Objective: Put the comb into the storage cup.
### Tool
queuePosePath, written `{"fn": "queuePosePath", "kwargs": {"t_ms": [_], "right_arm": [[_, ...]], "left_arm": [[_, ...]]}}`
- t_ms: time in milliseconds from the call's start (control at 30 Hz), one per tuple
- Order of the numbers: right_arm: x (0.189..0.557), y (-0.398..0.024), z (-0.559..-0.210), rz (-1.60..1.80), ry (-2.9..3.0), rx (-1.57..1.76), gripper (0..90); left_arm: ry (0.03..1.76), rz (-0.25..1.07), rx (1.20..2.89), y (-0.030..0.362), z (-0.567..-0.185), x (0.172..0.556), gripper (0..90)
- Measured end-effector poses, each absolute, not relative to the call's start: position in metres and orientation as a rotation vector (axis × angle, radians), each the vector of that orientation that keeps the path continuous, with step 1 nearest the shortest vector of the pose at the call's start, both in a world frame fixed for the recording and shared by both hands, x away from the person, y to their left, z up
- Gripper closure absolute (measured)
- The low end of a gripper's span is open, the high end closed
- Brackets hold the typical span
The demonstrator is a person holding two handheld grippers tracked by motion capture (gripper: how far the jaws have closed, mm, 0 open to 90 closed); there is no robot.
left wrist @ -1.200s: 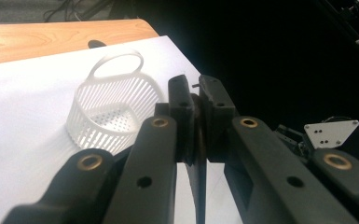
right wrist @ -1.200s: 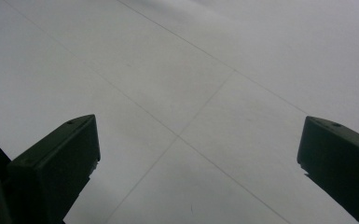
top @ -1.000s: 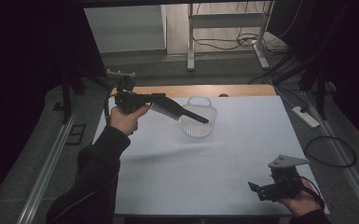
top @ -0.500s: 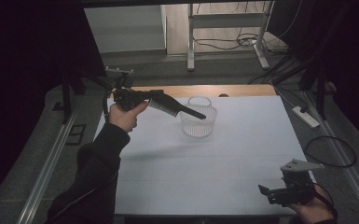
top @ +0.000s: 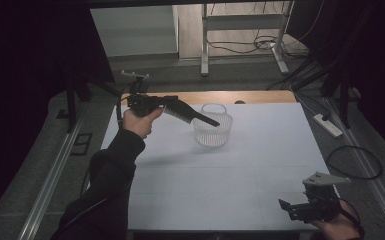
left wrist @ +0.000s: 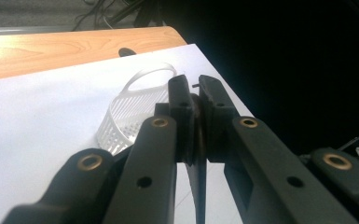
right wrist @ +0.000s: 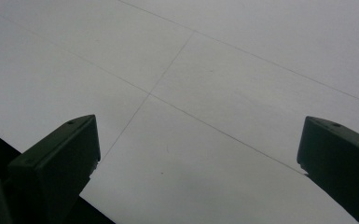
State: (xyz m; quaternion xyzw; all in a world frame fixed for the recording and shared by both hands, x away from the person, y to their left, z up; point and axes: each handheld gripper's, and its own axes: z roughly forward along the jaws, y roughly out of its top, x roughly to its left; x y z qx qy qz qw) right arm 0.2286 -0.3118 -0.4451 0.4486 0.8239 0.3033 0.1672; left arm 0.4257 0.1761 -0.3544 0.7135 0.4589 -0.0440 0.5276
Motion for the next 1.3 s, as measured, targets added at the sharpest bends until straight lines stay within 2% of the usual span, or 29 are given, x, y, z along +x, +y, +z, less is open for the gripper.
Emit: {"fn": "queuePosePath", "kwargs": {"t_ms": [1300], "right_arm": [[0.228,-0.311,-0.446,0.855,2.375,1.251,0.0]], "left_arm": [[1.163,-0.068,1.73,0.139,-0.381,0.454,84.0]]}}
